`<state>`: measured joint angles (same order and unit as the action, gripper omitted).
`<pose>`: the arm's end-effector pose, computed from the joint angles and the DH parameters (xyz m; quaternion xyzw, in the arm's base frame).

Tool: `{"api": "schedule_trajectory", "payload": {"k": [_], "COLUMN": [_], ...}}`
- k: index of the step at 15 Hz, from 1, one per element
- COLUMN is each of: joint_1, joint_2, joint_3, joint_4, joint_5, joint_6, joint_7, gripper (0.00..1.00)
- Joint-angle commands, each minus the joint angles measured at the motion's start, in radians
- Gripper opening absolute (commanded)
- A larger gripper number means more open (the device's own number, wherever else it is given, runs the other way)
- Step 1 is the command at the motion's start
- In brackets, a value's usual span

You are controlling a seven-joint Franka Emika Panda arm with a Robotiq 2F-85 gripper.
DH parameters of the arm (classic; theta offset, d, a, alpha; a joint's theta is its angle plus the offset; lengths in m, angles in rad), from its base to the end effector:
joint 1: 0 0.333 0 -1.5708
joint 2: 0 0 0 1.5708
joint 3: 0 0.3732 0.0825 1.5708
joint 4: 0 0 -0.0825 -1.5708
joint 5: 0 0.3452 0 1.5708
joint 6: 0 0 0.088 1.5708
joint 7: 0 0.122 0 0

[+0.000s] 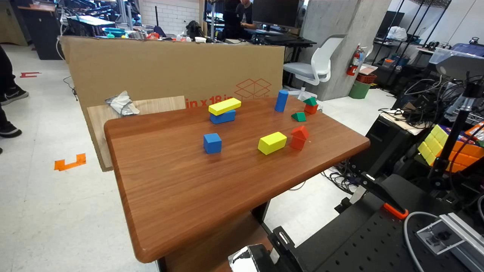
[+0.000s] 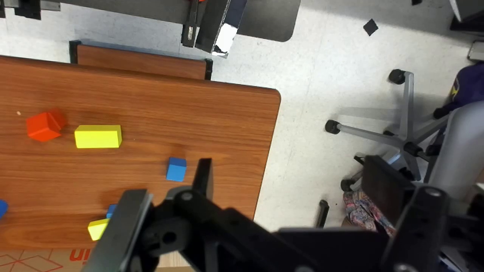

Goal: Put one blue block on top of the yellow block on the front left side of the table.

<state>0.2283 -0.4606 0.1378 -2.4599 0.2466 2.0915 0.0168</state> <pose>0.3256 0.1480 0.5213 -0.9896 -0.1115 -0.0303 0.0860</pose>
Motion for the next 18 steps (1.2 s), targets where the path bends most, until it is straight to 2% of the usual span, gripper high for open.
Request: {"api": "schedule_trajectory", "payload": {"k": [1,6,12,18], "joint_1": [-0.011,-0.052,-0.111,-0.133], "joint_2": [0.035,0.147,0.344,0.544], "joint_3": [0.001,-0.006,-0.021,-0.033], "joint_4": [0.025,0.054,0.120,0.228], "joint_5": [0.005,-0.011,-0.036,-0.134], "joint_6": [-0.010,0.065,0.167,0.240], "joint_7": [0.000,0.016,0.032,0.094], "gripper": [1.00,1.00,1.00,1.00]}}
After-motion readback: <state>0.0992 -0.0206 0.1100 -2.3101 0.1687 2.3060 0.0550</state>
